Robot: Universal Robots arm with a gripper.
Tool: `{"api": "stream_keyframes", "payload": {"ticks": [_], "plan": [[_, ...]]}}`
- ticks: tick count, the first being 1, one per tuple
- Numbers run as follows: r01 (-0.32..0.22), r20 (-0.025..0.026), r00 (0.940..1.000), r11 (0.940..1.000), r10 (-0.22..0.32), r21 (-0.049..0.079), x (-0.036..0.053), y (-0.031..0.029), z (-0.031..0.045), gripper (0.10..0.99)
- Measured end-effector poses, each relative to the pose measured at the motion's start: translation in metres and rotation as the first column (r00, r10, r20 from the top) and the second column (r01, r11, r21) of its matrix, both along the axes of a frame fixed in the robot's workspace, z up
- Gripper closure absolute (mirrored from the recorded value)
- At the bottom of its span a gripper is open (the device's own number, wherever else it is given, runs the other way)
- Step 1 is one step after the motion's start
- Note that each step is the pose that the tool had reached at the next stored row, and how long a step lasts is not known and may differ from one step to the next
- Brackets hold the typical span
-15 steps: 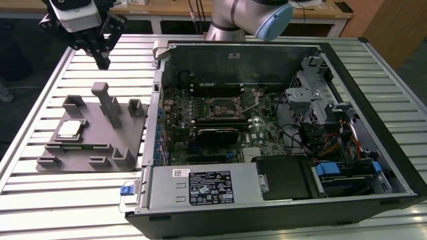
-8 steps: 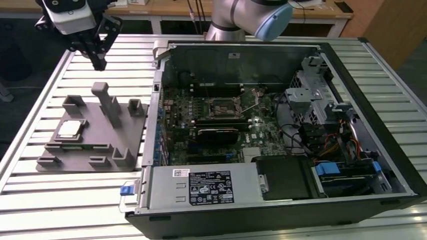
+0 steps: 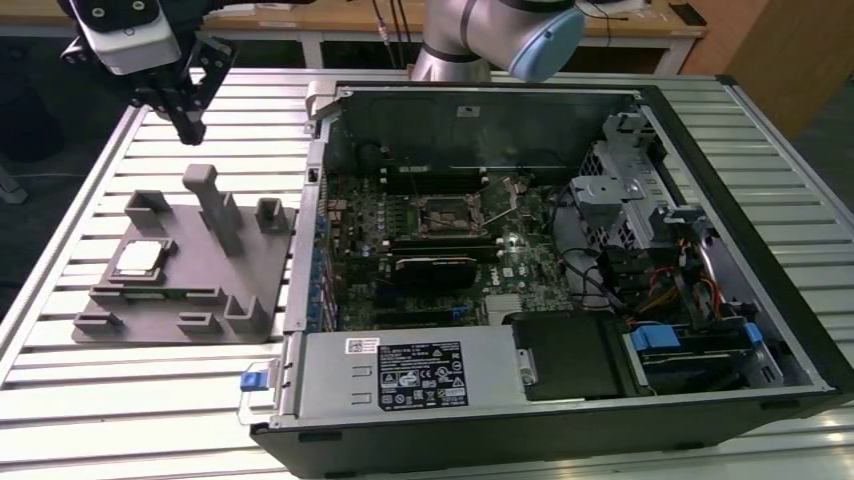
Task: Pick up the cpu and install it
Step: 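Reach for the cpu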
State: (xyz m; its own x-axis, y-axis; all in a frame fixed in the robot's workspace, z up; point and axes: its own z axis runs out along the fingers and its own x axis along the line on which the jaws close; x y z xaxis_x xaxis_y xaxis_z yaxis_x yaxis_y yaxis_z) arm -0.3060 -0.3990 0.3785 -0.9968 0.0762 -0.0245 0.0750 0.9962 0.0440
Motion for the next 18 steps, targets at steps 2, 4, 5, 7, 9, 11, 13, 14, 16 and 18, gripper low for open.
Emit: {"api": "stream_keyframes", "payload": {"ticks": [2, 4, 5, 7, 9, 11, 13, 14, 16, 18], "plan": [[0.0, 0.0, 1.0, 1.0, 0.0, 0.0, -0.002, 0.0, -0.0009, 0.98], [0.0, 0.0, 1.0, 1.0, 0.0, 0.0, -0.0039, 0.0, -0.0017, 0.98], [0.0, 0.0, 1.0, 1.0, 0.0, 0.0, -0.0048, 0.0, -0.0021, 0.98], [0.0, -0.0001, 1.0, 1.0, 0.0, 0.0, -0.0066, 0.0, -0.0029, 0.98], [0.0, 0.0, 1.0, 1.0, 0.0, 0.0, -0.0082, 0.0, -0.0037, 0.98], [0.0, 0.0, 1.0, 1.0, 0.0, 0.0, -0.0098, 0.0, -0.0044, 0.98], [0.0, 0.0, 1.0, 1.0, 0.0, 0.0, -0.0114, 0.0, -0.0051, 0.98], [0.0, 0.0001, 1.0, 1.0, 0.0, 0.0, -0.0121, 0.0, -0.0055, 0.98], [0.0, 0.0, 1.0, 1.0, 0.0, -0.001, -0.0135, 0.0, -0.0061, 0.98], [0.0, 0.0, 1.0, 1.0, 0.0, -0.001, -0.0151, 0.0, -0.0068, 0.98]]}}
